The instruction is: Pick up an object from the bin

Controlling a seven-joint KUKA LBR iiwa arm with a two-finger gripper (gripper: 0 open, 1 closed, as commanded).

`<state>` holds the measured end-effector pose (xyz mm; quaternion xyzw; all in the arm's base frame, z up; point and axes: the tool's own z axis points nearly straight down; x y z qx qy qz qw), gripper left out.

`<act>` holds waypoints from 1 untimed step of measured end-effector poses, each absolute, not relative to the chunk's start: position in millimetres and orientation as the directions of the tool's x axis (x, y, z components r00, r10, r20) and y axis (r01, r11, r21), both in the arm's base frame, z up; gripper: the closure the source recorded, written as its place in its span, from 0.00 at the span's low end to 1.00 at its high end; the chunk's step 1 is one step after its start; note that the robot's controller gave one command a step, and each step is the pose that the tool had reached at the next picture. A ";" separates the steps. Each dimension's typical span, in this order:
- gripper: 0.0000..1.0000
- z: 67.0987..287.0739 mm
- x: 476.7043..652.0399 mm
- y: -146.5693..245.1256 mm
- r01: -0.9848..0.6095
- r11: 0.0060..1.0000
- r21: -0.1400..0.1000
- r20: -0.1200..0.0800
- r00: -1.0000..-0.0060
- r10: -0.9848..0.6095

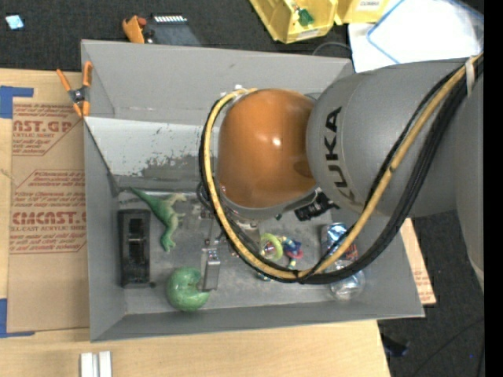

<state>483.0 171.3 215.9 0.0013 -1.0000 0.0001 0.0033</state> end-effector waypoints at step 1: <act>0.00 219.1 485.0 170.4 -0.001 1.000 0.001 -0.001 -1.000 -0.001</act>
Offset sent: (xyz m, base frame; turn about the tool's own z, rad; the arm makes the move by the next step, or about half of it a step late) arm 0.0009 -0.0058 -0.1459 -0.4016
